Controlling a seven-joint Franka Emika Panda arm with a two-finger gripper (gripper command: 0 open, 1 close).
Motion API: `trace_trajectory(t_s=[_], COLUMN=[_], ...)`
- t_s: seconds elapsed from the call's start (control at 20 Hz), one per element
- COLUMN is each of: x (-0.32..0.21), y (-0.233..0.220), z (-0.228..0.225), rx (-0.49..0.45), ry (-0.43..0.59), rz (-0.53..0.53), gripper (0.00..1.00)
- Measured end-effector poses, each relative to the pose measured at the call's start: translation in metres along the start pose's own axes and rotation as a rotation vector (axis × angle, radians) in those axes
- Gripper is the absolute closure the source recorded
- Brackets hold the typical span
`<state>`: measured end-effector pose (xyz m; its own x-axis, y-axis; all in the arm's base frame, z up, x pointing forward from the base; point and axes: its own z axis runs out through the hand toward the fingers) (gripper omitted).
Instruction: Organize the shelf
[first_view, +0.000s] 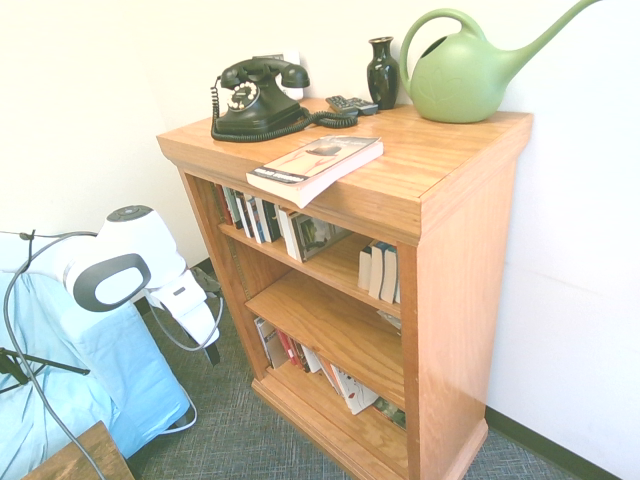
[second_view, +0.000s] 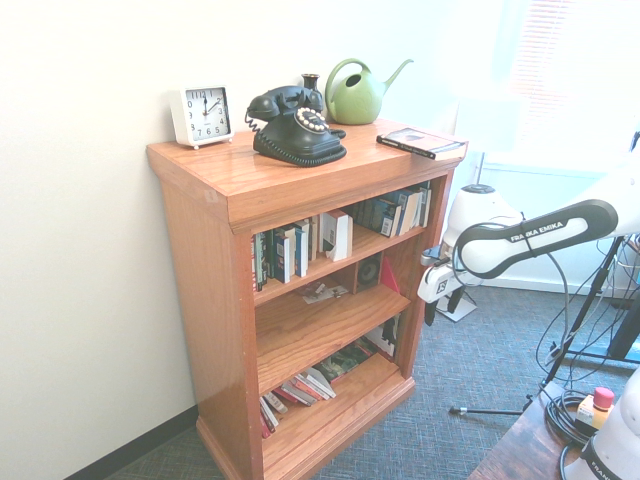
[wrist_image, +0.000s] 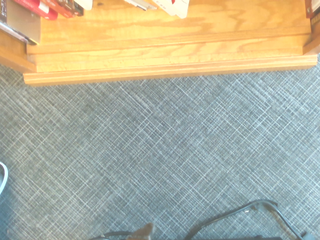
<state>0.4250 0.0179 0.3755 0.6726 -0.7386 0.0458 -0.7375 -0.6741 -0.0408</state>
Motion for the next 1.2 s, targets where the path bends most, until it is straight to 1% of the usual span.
trace_trajectory(t_s=[0.1,0.15,0.45,0.75,0.95,1.2], x=[0.001,0.006,0.072,0.11,0.112,0.089], y=[0.0,0.0,0.012,0.034,0.029,0.012], z=[0.0,-0.002,-0.054,-0.094,-0.133,-0.175], rx=[-0.003,-0.008,-0.074,-0.211,-0.289,-0.36], ry=[0.006,0.04,0.383,0.688,0.885,1.143], rz=[-0.003,-0.014,-0.108,-0.253,-0.36,-0.507], gripper=[0.0,0.0,0.0,0.0,0.0,0.0])
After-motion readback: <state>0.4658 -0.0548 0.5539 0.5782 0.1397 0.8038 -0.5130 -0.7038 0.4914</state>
